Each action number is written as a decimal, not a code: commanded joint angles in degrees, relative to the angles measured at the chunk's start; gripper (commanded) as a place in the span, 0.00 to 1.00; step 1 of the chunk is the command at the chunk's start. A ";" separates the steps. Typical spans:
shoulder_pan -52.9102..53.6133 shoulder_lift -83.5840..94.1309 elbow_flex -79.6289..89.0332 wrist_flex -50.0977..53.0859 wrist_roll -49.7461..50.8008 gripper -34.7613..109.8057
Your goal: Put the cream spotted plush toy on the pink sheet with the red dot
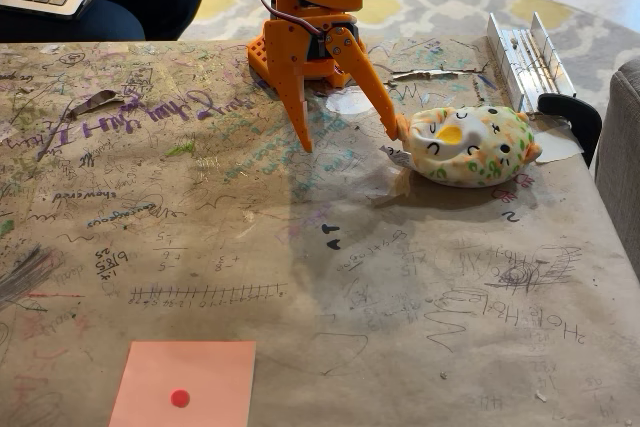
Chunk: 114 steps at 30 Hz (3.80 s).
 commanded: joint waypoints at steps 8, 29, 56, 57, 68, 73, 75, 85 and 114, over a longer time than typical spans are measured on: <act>0.18 -0.09 1.14 -1.93 7.82 0.45; -14.33 -21.71 -40.52 -2.46 31.46 0.54; -28.65 -77.61 -47.99 -7.47 63.11 0.57; -31.11 -74.79 -46.93 -7.56 60.03 0.57; -43.77 -68.82 -47.20 1.23 46.05 0.57; -47.02 -67.32 -42.28 -1.05 49.83 0.56; -46.23 -68.91 -40.43 -3.25 51.15 0.56; -30.32 -79.98 -37.09 -18.28 58.89 0.56; -35.77 -103.89 -55.55 -4.75 65.57 0.24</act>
